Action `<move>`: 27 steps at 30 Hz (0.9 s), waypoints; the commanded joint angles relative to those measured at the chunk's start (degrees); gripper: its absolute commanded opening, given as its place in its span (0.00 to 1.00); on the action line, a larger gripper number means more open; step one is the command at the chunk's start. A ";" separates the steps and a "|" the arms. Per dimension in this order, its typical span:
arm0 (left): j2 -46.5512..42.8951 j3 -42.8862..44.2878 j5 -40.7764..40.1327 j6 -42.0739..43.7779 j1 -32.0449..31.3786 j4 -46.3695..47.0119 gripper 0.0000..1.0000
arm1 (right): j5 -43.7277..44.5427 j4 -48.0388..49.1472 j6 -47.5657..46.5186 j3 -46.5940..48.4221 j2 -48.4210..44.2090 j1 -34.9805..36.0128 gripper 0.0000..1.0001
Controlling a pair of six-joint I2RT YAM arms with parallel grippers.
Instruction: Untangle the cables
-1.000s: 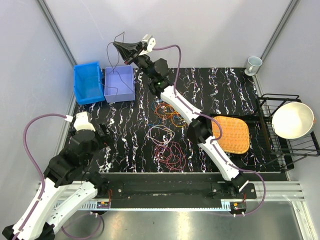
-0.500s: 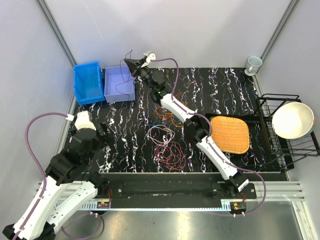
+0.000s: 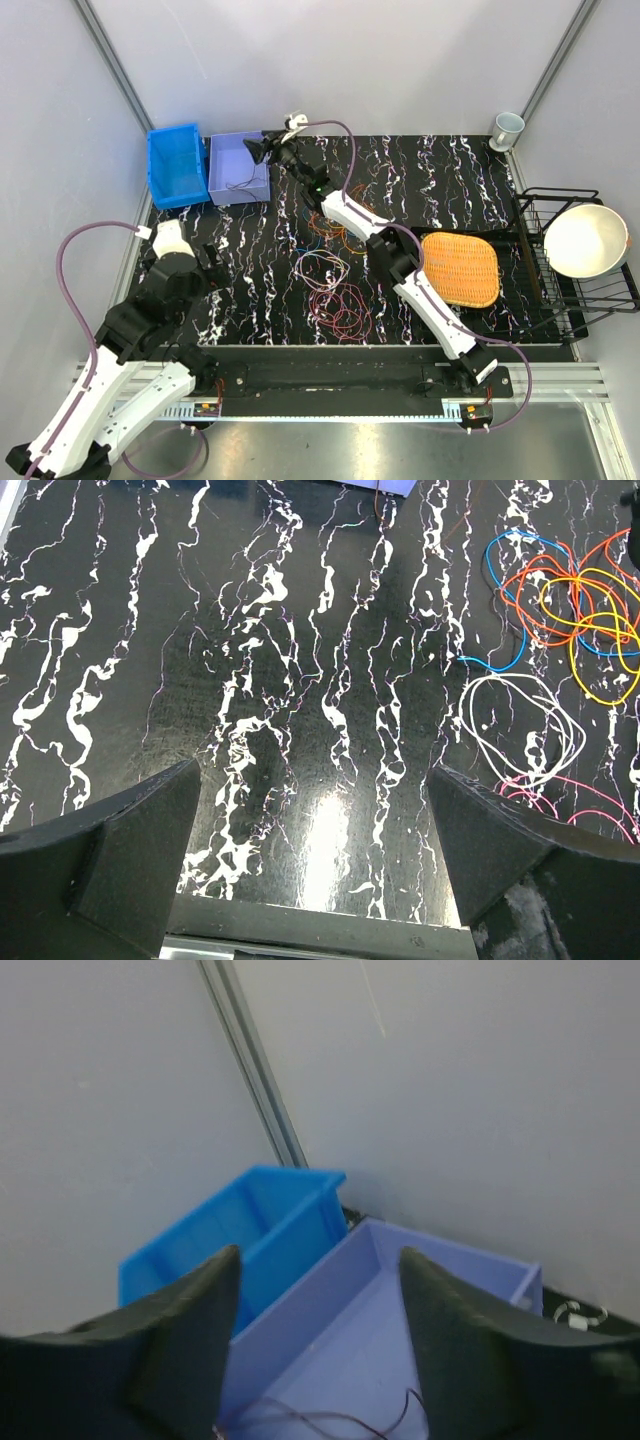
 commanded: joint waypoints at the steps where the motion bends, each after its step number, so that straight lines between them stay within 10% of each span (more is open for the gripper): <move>1: 1.29 -0.06 -2.25 -0.73 0.30 2.16 0.98 | 1.40 -9.09 1.15 -2.74 -10.29 0.46 0.84; 2: 1.47 0.12 -2.25 -0.73 0.30 1.99 0.98 | 1.84 -10.79 1.15 -3.35 -11.51 0.46 0.99; 11: 10.77 1.61 -1.99 -3.35 0.30 3.56 0.98 | 11.94 -4.91 0.71 -43.91 -41.89 0.28 1.00; 27: 40.27 4.50 1.78 -6.10 0.83 36.78 0.93 | 26.90 -39.42 2.81 -72.70 -69.88 -1.91 1.00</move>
